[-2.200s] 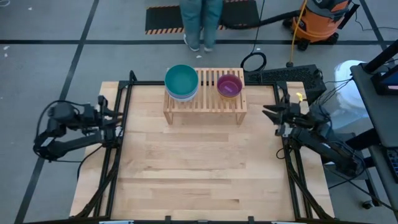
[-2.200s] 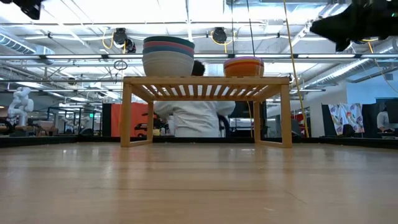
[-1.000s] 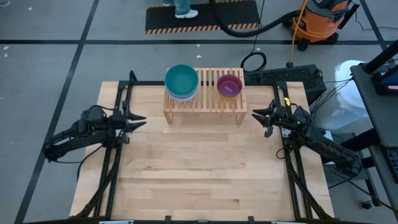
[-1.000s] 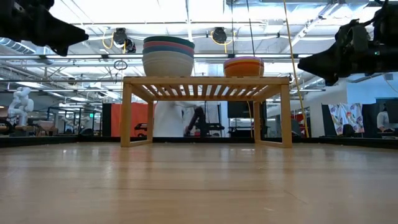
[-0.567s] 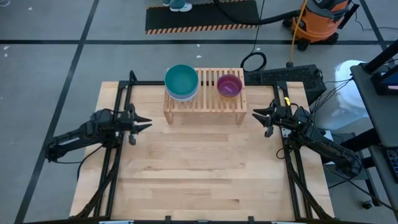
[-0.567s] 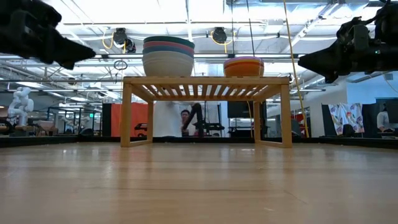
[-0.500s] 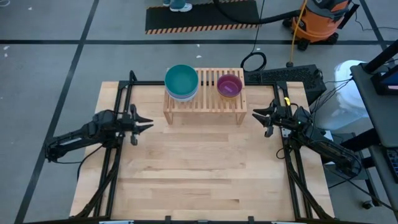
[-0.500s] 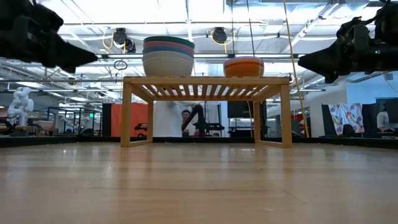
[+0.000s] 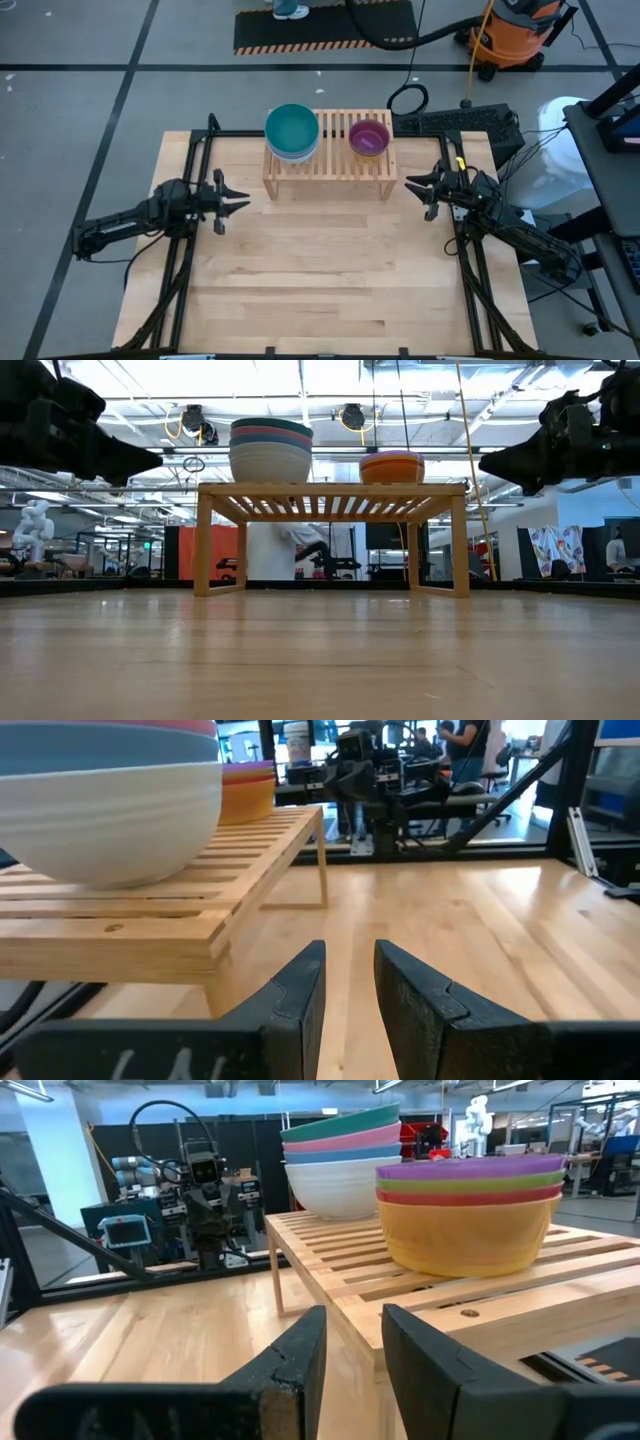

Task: Place and stack bowls onto a shelf
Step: Return to Home Position

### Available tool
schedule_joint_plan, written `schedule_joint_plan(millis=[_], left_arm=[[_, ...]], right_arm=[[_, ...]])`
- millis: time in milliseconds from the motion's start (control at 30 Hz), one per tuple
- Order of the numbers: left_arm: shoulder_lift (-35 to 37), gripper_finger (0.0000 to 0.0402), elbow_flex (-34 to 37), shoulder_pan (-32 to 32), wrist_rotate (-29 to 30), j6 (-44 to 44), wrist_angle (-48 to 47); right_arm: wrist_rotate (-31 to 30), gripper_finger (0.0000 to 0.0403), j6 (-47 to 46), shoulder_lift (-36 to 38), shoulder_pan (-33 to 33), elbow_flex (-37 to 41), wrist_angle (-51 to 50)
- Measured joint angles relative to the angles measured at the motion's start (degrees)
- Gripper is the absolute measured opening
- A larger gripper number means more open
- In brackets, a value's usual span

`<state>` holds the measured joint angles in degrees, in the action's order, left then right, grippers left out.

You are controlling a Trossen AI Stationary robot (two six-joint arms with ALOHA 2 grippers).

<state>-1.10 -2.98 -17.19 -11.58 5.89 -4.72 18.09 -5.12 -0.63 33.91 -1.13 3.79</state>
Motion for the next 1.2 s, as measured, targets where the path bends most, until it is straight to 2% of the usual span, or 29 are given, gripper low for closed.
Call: schedule_joint_plan(millis=[500,1200], left_arm=[[-0.01,0.0095,0.0,0.0,0.05,-5.13,0.1],[0.0,0.0095,0.0,0.0,0.1,-4.61,0.25]], right_arm=[[0.08,0.0093,-0.16,-0.01,0.0,0.02,1.52],[0.08,0.0093,-0.16,-0.01,0.0,0.07,1.9]])
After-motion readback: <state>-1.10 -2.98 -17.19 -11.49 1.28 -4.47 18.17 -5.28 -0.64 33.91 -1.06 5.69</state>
